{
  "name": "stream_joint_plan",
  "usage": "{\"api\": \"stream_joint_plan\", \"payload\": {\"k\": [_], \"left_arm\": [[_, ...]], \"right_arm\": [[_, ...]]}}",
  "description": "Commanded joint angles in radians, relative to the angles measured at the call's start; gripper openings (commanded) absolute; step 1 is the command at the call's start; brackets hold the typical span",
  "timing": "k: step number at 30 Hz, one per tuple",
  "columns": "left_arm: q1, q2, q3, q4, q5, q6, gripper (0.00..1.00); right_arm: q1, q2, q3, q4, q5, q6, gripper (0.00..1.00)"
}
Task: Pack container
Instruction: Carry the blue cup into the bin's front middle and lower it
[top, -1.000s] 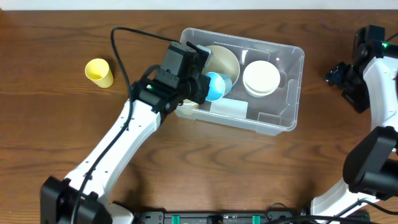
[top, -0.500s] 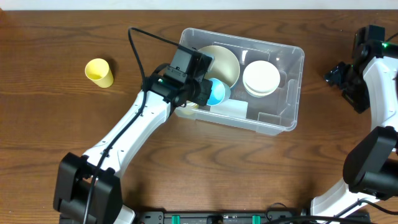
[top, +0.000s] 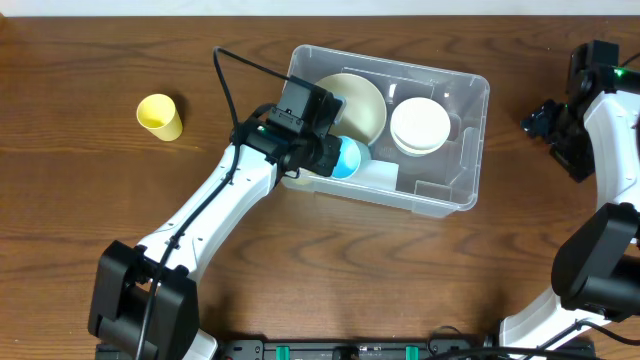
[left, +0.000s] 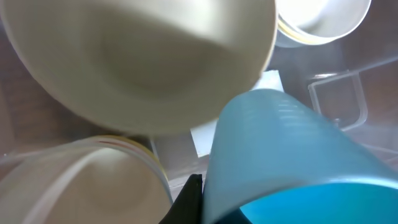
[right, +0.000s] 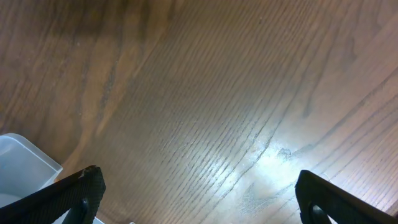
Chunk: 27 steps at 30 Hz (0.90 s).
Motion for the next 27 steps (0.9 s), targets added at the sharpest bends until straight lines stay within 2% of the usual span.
{"api": "stream_joint_plan", "payload": {"k": [1,8,14,22,27], "left_arm": [[0.002,0.02,0.008,-0.003,-0.032,0.014,0.06],[0.002,-0.025,0.054,-0.026,-0.032,0.014,0.06],[0.002,-0.016,0.061,-0.083,-0.032,0.029,0.06],[0.002,0.006,0.061,-0.086,-0.032,0.029,0.07],[0.002,0.01,0.061,-0.085,-0.032,0.029,0.27]], "right_arm": [[-0.007,-0.012,-0.003,-0.001,0.01,0.016,0.99],[-0.007,-0.012,-0.003,-0.001,0.01,0.016,0.99],[-0.007,-0.012,-0.003,-0.001,0.01,0.016,0.99],[-0.007,-0.012,-0.003,-0.001,0.01,0.016,0.99],[-0.006,-0.012,-0.003,-0.001,0.01,0.016,0.99]]}}
